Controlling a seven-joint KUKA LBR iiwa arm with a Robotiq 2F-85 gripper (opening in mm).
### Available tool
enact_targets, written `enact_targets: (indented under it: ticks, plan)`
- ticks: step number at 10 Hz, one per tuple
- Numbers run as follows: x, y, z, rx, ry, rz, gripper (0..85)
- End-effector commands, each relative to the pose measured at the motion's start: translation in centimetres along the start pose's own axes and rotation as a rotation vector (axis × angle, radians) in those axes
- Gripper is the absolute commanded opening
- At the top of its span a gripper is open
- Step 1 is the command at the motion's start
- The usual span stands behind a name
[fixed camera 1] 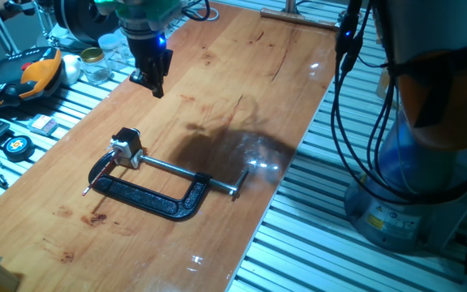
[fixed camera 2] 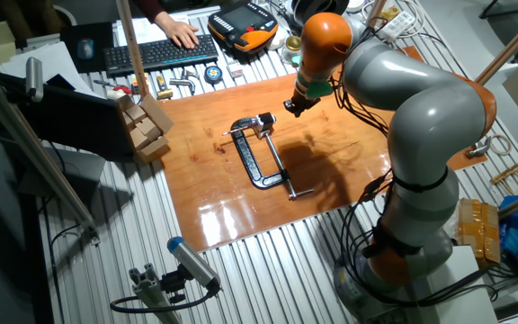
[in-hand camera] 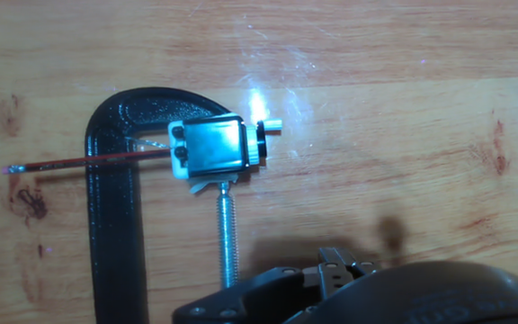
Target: Sharpen the pencil with a pencil sharpener
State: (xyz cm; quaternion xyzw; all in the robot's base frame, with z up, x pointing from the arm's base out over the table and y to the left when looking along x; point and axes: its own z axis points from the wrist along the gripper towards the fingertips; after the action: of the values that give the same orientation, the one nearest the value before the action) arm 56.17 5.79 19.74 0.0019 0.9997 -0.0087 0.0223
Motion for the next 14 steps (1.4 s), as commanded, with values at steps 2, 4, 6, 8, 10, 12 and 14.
enact_targets:
  ticks: [2,4,6,8,10,12,14]
  plan:
    - [0.1,0.1,-0.3,0.024,-0.005,-0.003,0.0]
    - [0.3,0.3,-1.5,0.013,0.006,-0.008,0.0]
    - [0.7,0.4,-2.7,0.015,-0.002,0.010,0.0]
    - [0.7,0.1,-3.1,0.011,-0.010,0.008,0.0]
    - [0.6,0.4,-3.0,0.004,-0.019,0.009,0.0]
    - [0.5,0.7,-3.1,0.001,-0.008,0.006,0.0]
    - [0.5,0.8,-3.0,0.004,-0.010,0.006,0.0]
